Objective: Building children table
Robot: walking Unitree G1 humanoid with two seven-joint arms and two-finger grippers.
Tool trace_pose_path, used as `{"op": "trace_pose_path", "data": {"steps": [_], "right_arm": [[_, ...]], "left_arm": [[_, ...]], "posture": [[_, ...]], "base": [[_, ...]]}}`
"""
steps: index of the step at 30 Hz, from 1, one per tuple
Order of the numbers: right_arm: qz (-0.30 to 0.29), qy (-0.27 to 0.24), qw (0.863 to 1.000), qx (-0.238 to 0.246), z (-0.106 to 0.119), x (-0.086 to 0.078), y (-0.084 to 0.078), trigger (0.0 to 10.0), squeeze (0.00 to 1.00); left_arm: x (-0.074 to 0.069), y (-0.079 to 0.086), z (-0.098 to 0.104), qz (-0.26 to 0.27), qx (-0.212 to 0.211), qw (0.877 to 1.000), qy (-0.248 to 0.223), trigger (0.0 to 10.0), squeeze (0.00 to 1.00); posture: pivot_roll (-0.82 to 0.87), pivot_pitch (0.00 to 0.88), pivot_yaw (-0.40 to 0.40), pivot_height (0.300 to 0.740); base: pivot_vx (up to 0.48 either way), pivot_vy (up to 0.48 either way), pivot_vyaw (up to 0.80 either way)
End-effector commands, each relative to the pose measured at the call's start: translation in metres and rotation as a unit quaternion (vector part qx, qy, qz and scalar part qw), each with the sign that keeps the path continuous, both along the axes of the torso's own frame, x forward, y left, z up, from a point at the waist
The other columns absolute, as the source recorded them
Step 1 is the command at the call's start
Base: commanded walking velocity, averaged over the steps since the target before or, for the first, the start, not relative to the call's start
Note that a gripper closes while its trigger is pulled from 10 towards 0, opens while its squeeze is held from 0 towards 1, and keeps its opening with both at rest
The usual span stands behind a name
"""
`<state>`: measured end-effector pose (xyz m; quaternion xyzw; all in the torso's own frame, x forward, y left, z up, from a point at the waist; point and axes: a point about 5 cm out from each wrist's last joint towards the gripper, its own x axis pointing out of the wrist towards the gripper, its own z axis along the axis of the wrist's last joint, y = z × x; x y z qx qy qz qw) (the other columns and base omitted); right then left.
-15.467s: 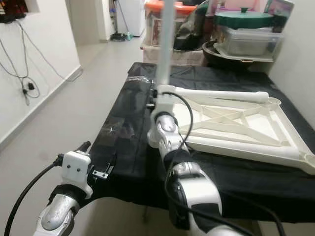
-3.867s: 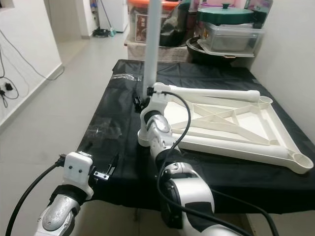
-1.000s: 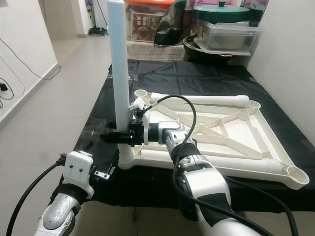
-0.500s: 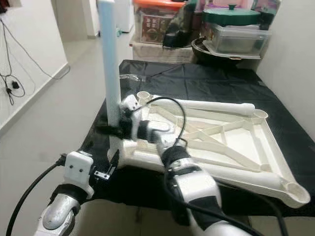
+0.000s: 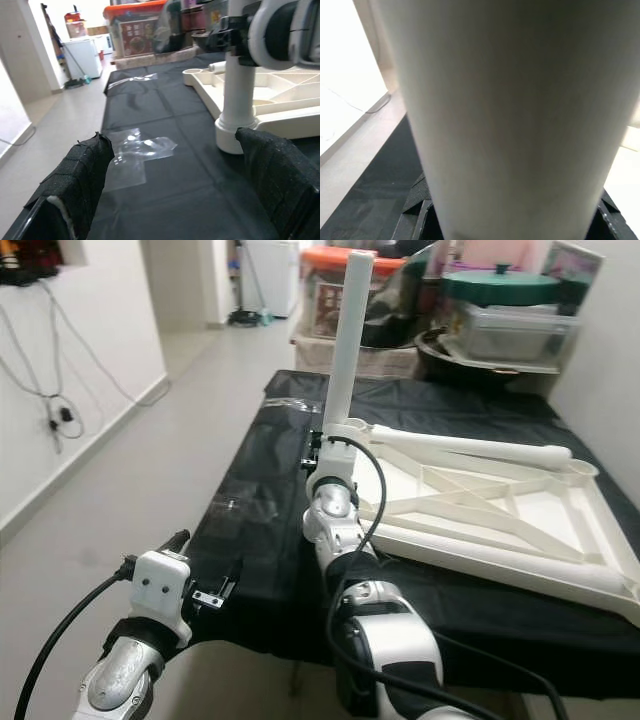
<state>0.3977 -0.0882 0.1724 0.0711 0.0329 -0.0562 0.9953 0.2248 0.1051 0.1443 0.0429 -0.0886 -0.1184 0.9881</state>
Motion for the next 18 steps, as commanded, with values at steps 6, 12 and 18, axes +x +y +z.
{"op": "trace_pose_path", "data": {"steps": [6, 12, 18], "right_arm": [[0.102, -0.061, 0.992, 0.044, 0.006, -0.005, 0.027, 10.0, 1.0], [0.267, -0.087, 0.958, 0.06, 0.011, -0.009, 0.042, 10.0, 0.0], [0.561, -0.036, 0.826, 0.042, -0.002, -0.026, 0.042, 10.0, 0.0]], "left_arm": [[0.0, -0.001, -0.004, -0.002, 0.001, 1.0, 0.006, 10.0, 0.0], [-0.001, -0.002, -0.004, -0.005, -0.001, 1.0, 0.007, 10.0, 0.0], [-0.001, -0.003, -0.005, -0.008, 0.0, 1.0, 0.009, 10.0, 0.0]], "posture": [[0.02, 0.0, -0.05, 0.74], [0.02, 0.0, -0.048, 0.74], [0.02, 0.0, -0.052, 0.74]], "base": [[0.0, 0.0, 0.0], [0.0, 0.0, 0.0], [0.0, 0.0, 0.0]]}}
